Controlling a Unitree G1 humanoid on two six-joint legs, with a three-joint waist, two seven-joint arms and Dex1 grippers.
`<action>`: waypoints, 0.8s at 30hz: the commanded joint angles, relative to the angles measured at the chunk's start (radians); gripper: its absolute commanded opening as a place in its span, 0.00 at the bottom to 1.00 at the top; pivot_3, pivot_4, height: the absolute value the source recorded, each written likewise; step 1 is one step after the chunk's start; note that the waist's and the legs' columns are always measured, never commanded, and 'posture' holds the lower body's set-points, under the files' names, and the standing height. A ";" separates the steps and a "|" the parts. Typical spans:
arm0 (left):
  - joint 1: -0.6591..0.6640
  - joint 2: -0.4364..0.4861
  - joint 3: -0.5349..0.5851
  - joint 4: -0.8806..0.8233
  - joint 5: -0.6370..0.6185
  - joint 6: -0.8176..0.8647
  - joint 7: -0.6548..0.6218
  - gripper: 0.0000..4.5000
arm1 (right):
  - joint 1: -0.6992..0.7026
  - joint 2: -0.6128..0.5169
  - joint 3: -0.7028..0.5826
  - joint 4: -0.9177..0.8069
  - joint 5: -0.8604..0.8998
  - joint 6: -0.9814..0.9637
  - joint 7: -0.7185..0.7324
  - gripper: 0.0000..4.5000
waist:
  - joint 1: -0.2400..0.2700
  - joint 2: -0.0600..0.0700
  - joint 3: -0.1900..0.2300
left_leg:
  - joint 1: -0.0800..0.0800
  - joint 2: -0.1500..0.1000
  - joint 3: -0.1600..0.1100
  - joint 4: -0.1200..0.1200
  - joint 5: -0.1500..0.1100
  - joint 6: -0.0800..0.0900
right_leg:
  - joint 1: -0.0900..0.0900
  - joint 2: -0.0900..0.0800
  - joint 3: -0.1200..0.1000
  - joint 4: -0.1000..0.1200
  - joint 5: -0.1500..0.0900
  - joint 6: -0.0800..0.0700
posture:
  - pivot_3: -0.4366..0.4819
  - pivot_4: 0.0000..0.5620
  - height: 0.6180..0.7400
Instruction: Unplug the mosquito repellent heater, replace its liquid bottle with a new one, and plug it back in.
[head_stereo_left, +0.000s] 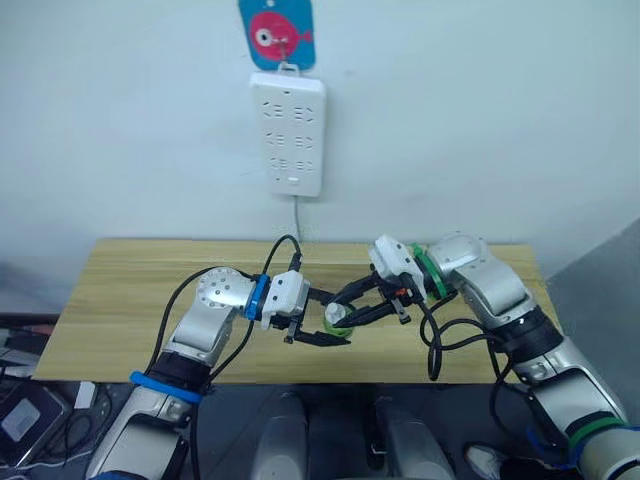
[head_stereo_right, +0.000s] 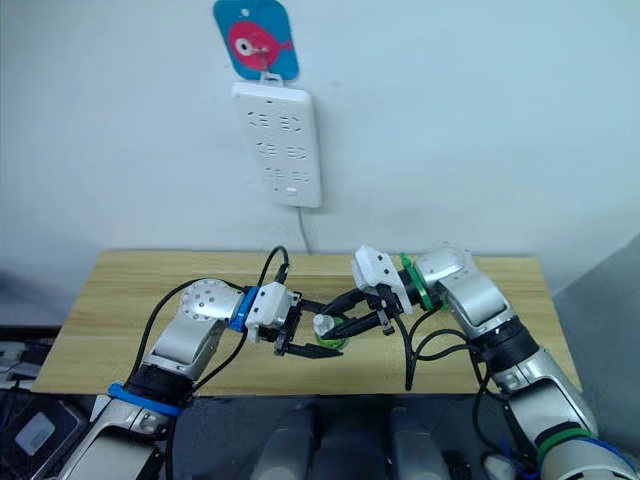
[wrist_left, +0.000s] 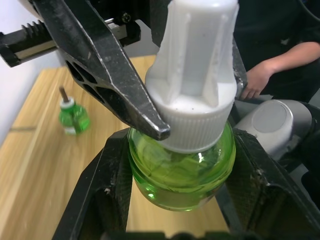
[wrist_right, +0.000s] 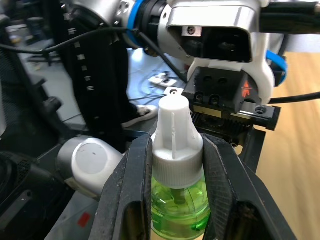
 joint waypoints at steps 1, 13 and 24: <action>-0.004 -0.008 -0.018 -0.022 0.005 0.004 0.013 0.50 | -0.029 0.000 -0.047 -0.021 0.023 -0.023 0.010 0.40 | 0.017 0.000 0.000 | 0.000 0.000 0.000 0.001 0.000 0.000 | 0.001 0.000 0.000 0.000 -0.001 0.001 | 0.87 0.38 1.00; -0.107 -0.050 0.014 0.163 0.025 -0.037 0.084 0.50 | 0.324 -0.281 -0.316 -0.318 0.027 0.111 -0.236 0.99 | 0.064 0.000 0.000 | -0.002 -0.001 0.002 0.002 0.000 0.000 | 0.001 -0.001 0.002 -0.004 -0.001 0.003 | 0.76 0.40 1.00; -0.188 -0.116 0.017 0.278 0.045 -0.062 0.145 0.50 | 0.377 -0.014 -0.219 -0.548 -0.075 0.265 -0.700 0.99 | 0.002 0.000 0.000 | -0.002 0.000 0.003 0.002 0.000 0.000 | -0.001 0.002 0.004 -0.002 -0.001 0.003 | 0.69 0.38 1.00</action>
